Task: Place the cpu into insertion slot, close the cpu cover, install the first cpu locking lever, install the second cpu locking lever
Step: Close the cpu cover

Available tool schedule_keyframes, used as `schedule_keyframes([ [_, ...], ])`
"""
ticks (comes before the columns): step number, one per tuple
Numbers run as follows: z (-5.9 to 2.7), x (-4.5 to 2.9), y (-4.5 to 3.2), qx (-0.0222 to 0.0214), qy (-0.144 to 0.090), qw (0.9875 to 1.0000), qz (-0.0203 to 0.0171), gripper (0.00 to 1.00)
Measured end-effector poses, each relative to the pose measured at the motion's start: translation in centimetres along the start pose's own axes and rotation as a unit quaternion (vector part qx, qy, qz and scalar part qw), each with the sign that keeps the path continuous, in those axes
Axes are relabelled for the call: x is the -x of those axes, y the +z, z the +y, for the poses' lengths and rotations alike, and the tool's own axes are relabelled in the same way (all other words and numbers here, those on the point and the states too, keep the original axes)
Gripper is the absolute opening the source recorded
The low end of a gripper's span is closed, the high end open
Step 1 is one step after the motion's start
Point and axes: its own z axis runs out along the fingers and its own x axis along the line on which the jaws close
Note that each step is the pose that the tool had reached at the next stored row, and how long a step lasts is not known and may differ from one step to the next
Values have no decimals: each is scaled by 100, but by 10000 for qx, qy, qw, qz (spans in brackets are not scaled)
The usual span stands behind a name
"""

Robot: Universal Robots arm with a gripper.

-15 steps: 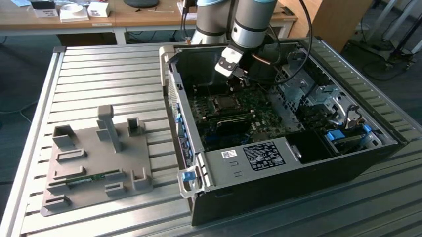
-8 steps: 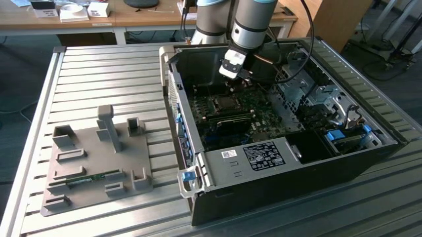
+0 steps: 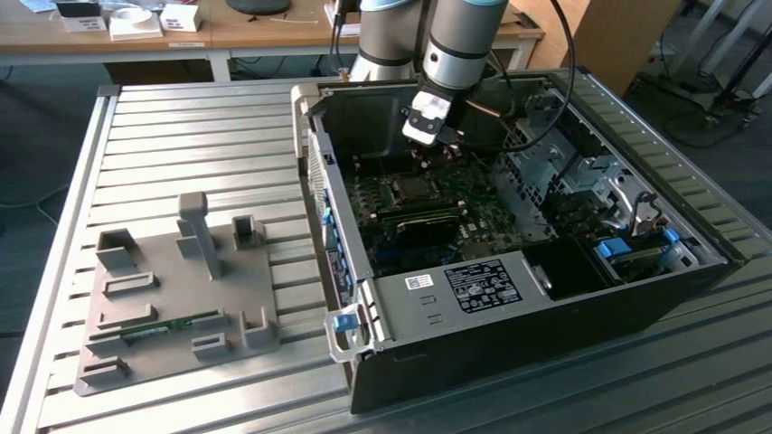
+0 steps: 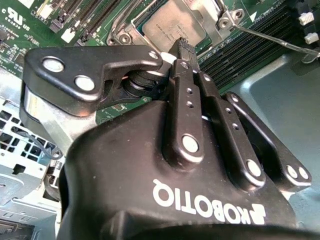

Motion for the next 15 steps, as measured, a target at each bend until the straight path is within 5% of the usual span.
schedule_keyframes([
  [6,0,0,0,-2,-37,10000,0,11],
  [15,0,0,1,-29,-459,9989,1,11],
])
